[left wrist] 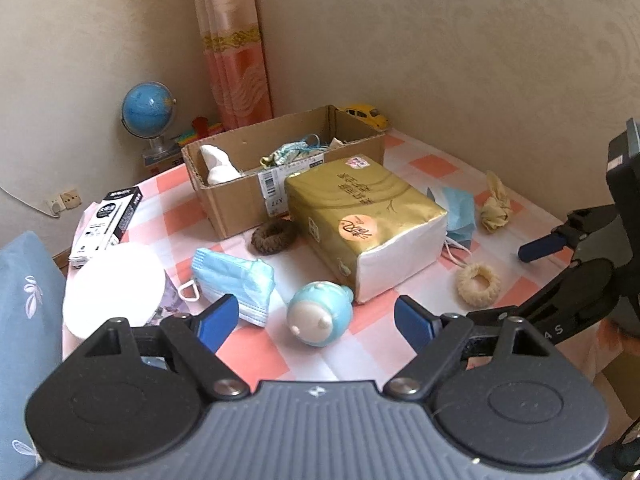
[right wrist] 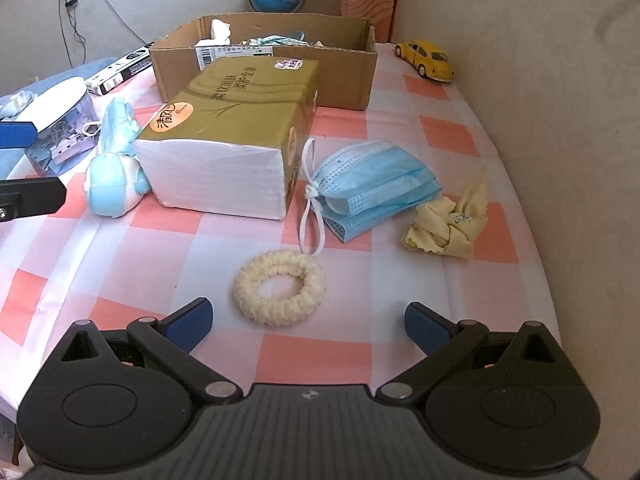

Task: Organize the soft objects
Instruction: 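Move both tools back over the table, right tool toward the cream ring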

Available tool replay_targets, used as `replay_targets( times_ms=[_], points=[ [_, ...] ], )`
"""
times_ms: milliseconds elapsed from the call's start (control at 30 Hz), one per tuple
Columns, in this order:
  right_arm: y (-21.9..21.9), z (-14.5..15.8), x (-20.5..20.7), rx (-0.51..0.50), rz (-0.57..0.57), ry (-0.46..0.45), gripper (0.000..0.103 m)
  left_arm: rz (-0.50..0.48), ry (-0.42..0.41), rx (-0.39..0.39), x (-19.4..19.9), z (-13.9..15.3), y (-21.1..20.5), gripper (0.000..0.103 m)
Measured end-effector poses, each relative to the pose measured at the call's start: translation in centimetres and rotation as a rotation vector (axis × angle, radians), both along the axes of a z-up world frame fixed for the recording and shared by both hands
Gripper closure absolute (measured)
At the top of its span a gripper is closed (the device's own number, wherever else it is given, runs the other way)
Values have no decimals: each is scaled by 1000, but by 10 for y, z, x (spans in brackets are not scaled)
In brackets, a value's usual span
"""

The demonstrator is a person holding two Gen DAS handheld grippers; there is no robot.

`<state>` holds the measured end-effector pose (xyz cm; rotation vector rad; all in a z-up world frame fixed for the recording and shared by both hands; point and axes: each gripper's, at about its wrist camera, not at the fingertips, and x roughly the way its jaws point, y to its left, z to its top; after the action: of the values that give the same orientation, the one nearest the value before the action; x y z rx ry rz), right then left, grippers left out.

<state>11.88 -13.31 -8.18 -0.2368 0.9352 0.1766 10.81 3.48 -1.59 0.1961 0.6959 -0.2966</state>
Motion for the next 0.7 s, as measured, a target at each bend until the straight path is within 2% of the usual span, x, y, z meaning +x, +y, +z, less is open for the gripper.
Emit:
replay_targets(
  times_ms=[300, 700],
  points=[
    [-9, -3, -9, 25, 86, -68, 0, -22, 29, -20, 4, -9, -2, 18],
    [-4, -5, -2, 29, 120, -83, 0, -25, 55, -18, 13, -17, -3, 18]
  ],
)
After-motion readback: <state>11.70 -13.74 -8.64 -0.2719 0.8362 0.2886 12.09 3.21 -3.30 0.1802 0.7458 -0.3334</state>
